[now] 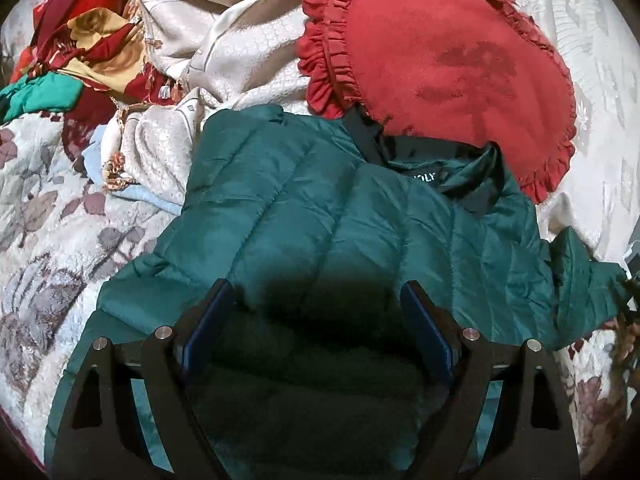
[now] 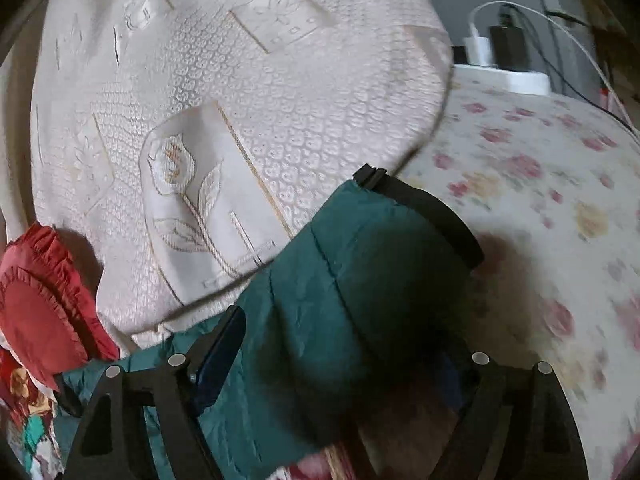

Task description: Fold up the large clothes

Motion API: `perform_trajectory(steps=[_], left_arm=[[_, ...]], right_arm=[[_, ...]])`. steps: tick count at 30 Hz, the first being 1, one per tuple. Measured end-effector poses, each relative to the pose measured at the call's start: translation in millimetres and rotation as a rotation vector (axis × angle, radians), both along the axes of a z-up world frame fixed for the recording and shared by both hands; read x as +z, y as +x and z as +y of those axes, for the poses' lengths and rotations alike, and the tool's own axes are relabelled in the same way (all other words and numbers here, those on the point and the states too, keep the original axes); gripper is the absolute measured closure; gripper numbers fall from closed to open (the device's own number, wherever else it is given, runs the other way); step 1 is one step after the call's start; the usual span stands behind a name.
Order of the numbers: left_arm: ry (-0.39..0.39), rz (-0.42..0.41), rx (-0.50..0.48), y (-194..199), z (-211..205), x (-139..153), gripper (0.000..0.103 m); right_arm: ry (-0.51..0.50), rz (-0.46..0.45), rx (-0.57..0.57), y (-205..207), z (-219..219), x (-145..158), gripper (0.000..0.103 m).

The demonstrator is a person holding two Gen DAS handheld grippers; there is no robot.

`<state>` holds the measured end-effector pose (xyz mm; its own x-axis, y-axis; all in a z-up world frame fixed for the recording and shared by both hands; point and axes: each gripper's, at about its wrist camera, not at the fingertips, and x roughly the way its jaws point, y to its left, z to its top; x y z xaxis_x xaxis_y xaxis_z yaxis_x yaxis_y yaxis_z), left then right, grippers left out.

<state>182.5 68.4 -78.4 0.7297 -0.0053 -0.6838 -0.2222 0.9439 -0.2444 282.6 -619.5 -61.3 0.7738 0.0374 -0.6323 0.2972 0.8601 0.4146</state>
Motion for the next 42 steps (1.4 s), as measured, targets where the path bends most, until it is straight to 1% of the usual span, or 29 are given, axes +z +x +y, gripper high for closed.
perform_trajectory(steps=[1,2,3,4,5,9,10,11,13,15,16,18,20,22,23,25,27,28,31,32,34,35,37,40,41,42], left_arm=[[0.0,0.0,0.003,0.2,0.5,0.2,0.018],[0.001,-0.002,0.007,-0.1,0.6,0.7,0.018],[0.003,-0.007,0.011,-1.0,1.1,1.5,0.018],[0.008,-0.012,0.016,-2.1,1.7,2.5,0.018],[0.018,-0.02,0.026,-3.8,2.6,4.1,0.018],[0.036,-0.035,0.058,-7.2,8.3,7.0,0.018],[0.041,-0.032,0.069,-7.4,10.6,6.6,0.018],[0.041,-0.028,0.073,-7.7,12.4,5.9,0.018],[0.039,-0.013,0.089,-9.1,17.5,3.7,0.018],[0.037,-0.007,0.105,-11.8,22.3,2.7,0.018],[0.035,-0.007,0.116,-13.7,25.3,2.7,0.018],[0.03,-0.018,0.141,-17.8,30.4,4.4,0.018],[0.02,-0.041,0.182,-23.5,38.2,8.4,0.018],[0.009,-0.055,0.201,-26.5,43.1,10.1,0.018],[0.007,-0.054,0.204,-26.8,44.2,9.9,0.018],[0.0,-0.04,0.194,-24.2,45.0,7.1,0.018],[0.006,-0.019,0.185,-19.6,43.8,3.1,0.018],[0.015,0.006,0.179,-15.5,42.0,-0.6,0.018],[0.074,0.11,0.165,-1.2,34.9,-15.8,0.018],[0.098,0.137,0.16,2.8,32.5,-19.8,0.018],[0.132,0.162,0.153,6.1,28.9,-23.3,0.017],[0.148,0.171,0.151,7.9,27.1,-24.4,0.016],[0.169,0.187,0.143,9.4,24.8,-27.5,0.015],[0.19,0.203,0.139,11.2,22.7,-31.0,0.013],[0.194,0.208,0.138,11.7,22.5,-31.9,0.012],[0.196,0.212,0.137,12.2,22.6,-32.2,0.011]], right_arm=[[0.003,0.009,-0.01,-0.7,-0.2,-2.2,0.046],[0.006,0.013,-0.037,-3.5,-1.7,-2.6,0.062],[0.003,0.015,-0.059,-7.8,-1.7,-1.7,0.07],[-0.022,0.015,-0.072,-12.4,0.9,1.1,0.073],[-0.051,0.011,-0.075,-18.0,5.8,6.7,0.079],[-0.143,-0.022,-0.1,-55.5,29.2,39.0,0.084],[-0.174,-0.035,-0.114,-70.6,37.6,55.1,0.084],[-0.195,-0.046,-0.121,-80.7,41.7,63.2,0.085],[-0.257,-0.078,-0.135,-104.1,56.1,88.7,0.086],[-0.322,-0.132,-0.147,-130.2,75.7,120.2,0.087],[-0.337,-0.16,-0.147,-139.5,83.5,133.6,0.087],[-0.359,-0.213,-0.134,-154.1,107.5,150.0,0.088],[-0.367,-0.235,-0.092,-160.3,134.7,154.5,0.088],[-0.37,-0.235,-0.025,-157.2,167.5,148.6,0.088],[-0.371,-0.227,0.023,-152.2,192.5,139.1,0.088],[-0.357,-0.212,0.096,-143.1,228.8,120.8,0.089],[-0.312,-0.183,0.186,-127.5,277.5,88.2,0.09],[-0.293,-0.173,0.211,-122.9,290.8,76.2,0.09],[-0.229,-0.122,0.354,-105.2,358.4,30.6,0.09],[-0.223,-0.112,0.396,-101.2,373.9,23.9,0.09],[-0.222,-0.12,0.509,-92.7,410.8,16.9,0.09],[-0.22,-0.124,0.551,-89.2,424.2,15.2,0.09],[-0.179,-0.134,0.633,-82.9,447.2,8.5,0.09],[-0.133,-0.121,0.737,-74.9,469.6,-4.9,0.09],[-0.119,-0.099,0.781,-71.2,477.0,-12.2,0.09],[-0.11,-0.064,0.815,-68.1,481.3,-22.2,0.087]])
